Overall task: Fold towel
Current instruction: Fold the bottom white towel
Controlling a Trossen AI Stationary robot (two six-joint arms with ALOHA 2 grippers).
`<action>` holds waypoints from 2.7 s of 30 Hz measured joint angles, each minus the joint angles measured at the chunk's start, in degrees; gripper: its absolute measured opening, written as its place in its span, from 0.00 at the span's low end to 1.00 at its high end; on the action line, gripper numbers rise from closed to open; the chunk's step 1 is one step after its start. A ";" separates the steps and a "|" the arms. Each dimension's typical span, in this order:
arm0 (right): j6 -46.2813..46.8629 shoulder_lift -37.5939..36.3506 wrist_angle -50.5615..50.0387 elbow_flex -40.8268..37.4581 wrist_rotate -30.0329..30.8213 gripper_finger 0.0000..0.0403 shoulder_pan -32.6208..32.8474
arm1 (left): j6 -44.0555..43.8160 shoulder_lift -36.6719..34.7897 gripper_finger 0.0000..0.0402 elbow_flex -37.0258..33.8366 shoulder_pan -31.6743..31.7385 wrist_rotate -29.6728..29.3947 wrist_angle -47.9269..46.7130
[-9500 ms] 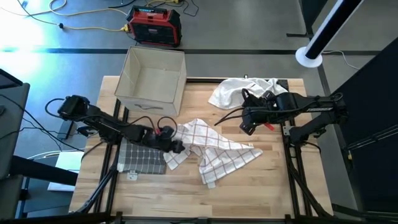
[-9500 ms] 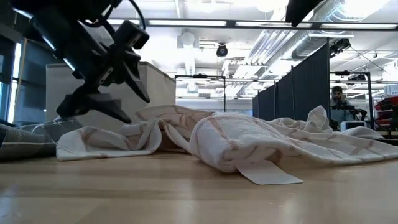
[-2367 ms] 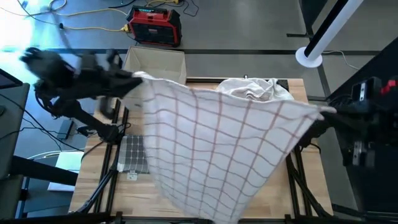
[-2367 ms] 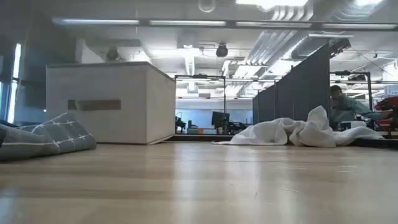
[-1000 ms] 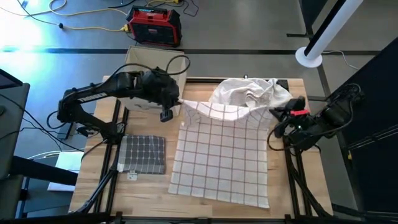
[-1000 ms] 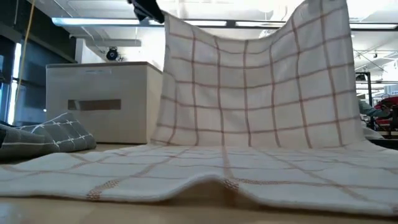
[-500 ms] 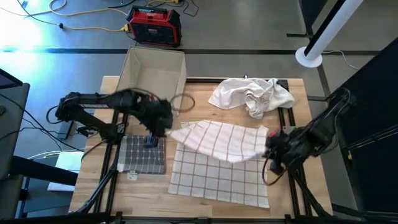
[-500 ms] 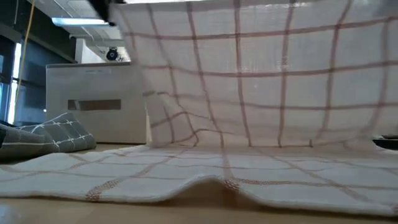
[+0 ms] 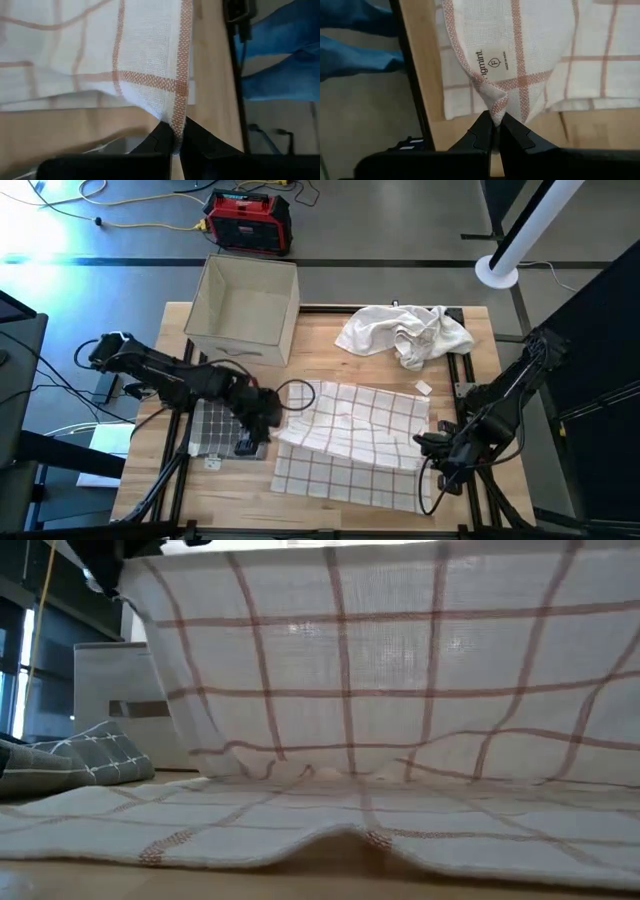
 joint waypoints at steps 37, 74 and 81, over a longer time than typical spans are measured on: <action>0.79 12.20 16.69 0.09 -3.89 0.35 -0.99 | -10.04 1.14 0.41 -5.75 -4.85 -6.66 7.47; 68.65 30.76 24.74 0.70 -10.75 0.34 0.83 | 7.76 1.14 0.38 -5.71 6.14 -13.92 -7.43; 68.32 31.09 24.00 0.66 -10.53 0.34 0.46 | 7.80 1.14 0.38 -5.71 6.16 -13.94 -7.25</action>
